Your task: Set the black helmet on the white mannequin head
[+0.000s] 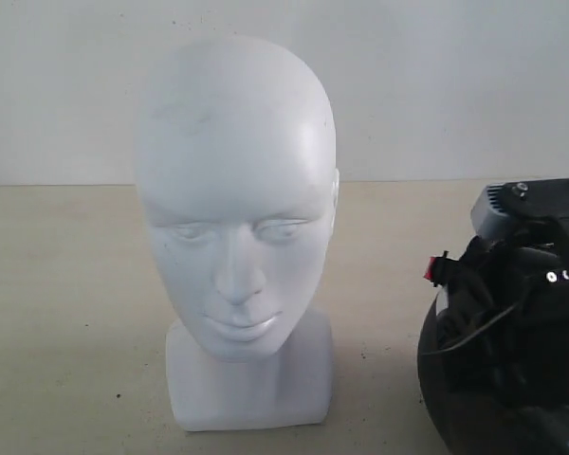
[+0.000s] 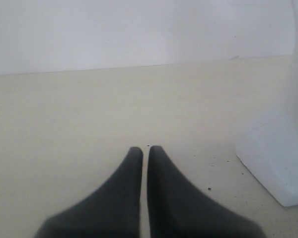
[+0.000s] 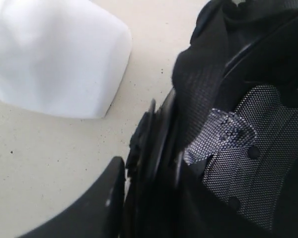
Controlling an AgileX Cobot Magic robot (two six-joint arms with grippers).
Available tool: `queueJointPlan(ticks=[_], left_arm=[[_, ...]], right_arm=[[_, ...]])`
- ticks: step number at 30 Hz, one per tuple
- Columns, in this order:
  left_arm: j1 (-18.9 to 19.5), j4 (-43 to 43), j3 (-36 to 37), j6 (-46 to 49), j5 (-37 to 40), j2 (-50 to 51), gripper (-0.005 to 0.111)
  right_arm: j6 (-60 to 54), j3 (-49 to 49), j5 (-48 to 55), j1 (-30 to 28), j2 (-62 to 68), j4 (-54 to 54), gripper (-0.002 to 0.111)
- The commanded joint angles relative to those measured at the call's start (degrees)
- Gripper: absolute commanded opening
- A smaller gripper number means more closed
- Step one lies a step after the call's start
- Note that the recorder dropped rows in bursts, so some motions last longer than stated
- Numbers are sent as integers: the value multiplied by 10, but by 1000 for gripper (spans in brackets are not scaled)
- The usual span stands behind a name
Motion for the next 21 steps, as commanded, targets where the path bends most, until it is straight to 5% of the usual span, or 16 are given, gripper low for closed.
queueJointPlan(ticks=[1, 12, 18, 21], left_arm=[[1, -3, 1, 1, -2, -2, 5], [1, -3, 1, 1, -2, -2, 5], [1, -3, 1, 1, -2, -2, 5], [1, -3, 1, 1, -2, -2, 5]], right_arm=[[-8, 4, -101, -2, 41, -18, 0], [-15, 4, -150, 0, 107, -23, 2], [-14, 4, -150, 0, 107, -22, 43], [-14, 4, -150, 0, 109, -22, 51]])
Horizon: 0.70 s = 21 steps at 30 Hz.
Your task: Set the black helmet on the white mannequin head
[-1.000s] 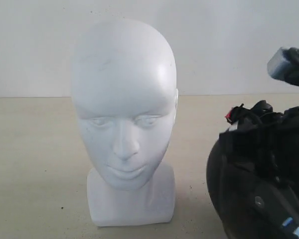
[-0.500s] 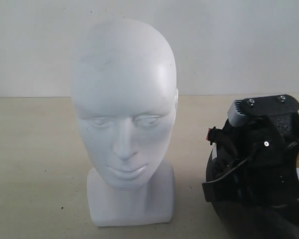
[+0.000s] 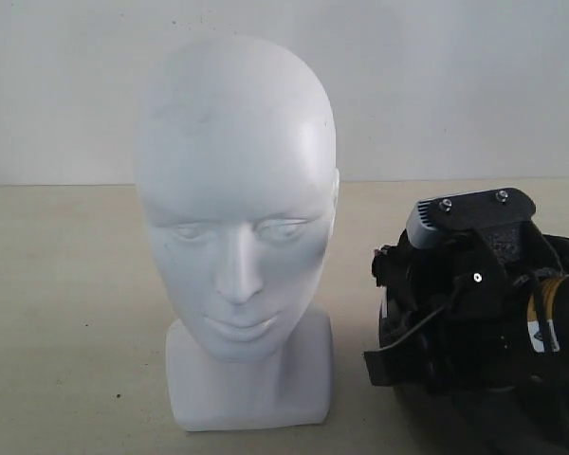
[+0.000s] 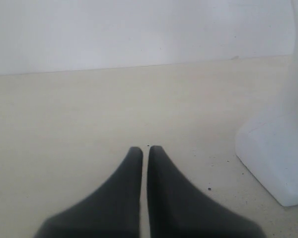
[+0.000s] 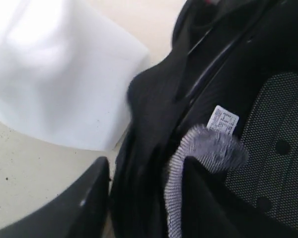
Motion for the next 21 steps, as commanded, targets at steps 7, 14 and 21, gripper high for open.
queueJointPlan(ticks=[7, 14, 21], left_arm=[[1, -3, 1, 1, -2, -2, 5], [1, -3, 1, 1, -2, -2, 5], [1, -3, 1, 1, -2, -2, 5]], right_arm=[[-2, 0, -29, 0, 14, 3, 52], [4, -1, -80, 10, 20, 3, 52], [13, -1, -84, 45, 20, 8, 52]])
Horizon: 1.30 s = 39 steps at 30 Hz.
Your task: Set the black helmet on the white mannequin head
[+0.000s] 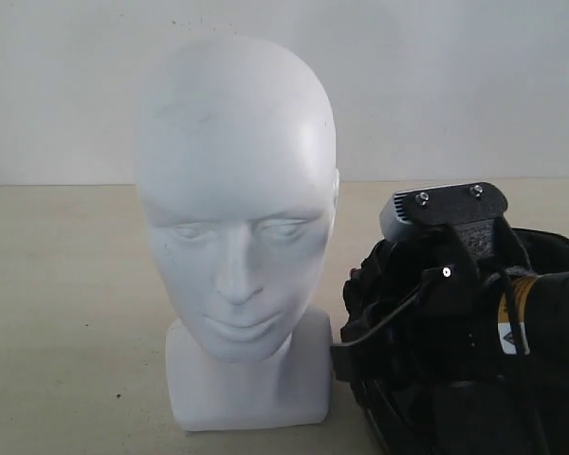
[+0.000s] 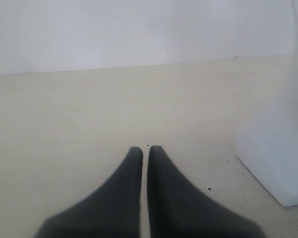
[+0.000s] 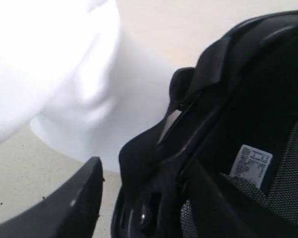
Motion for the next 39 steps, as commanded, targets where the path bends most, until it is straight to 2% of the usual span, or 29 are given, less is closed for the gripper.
queueJointPlan(ticks=[1, 5, 22, 32, 35, 39], left_arm=[[1, -3, 1, 1, -2, -2, 5], [1, -3, 1, 1, -2, -2, 5], [1, -3, 1, 1, -2, -2, 5], [1, -3, 1, 1, -2, -2, 5], [1, -3, 1, 1, -2, -2, 5], [1, -3, 1, 1, -2, -2, 5]], right_arm=[[4, -1, -7, 20, 1, 1, 53], [12, -1, 1, 27, 1, 10, 69], [35, -12, -35, 25, 96, 3, 69], [41, -18, -25, -12, 111, 0, 68], [42, -18, -11, -14, 111, 0, 60], [40, -18, 15, -14, 111, 0, 37]])
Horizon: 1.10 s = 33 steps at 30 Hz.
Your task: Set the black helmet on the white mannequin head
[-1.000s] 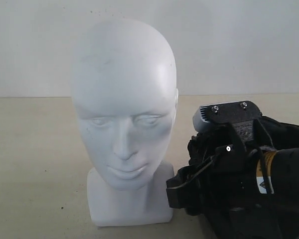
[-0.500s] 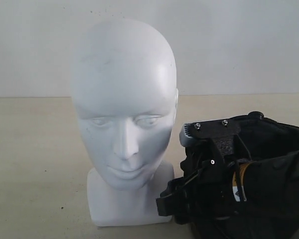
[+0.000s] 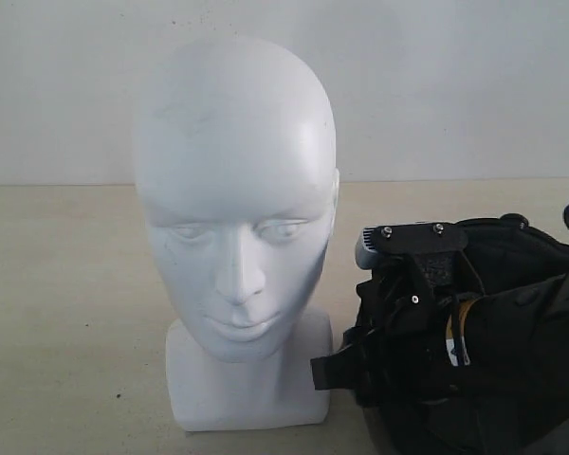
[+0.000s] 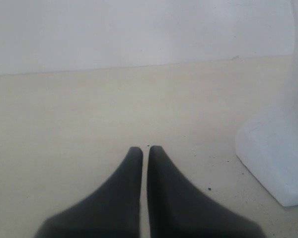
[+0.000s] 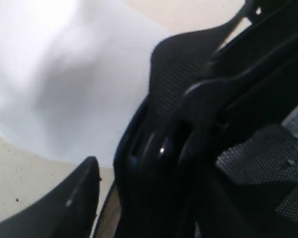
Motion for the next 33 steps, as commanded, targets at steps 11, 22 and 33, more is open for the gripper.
queueJointPlan(ticks=[11, 22, 33], left_arm=[[1, -3, 1, 1, -2, -2, 5], [1, -3, 1, 1, -2, -2, 5], [1, -3, 1, 1, -2, -2, 5]], right_arm=[[-32, -3, 70, -5, -29, -14, 18], [-23, -3, 81, -5, -34, -14, 62], [7, -3, 81, -6, -36, -38, 62]])
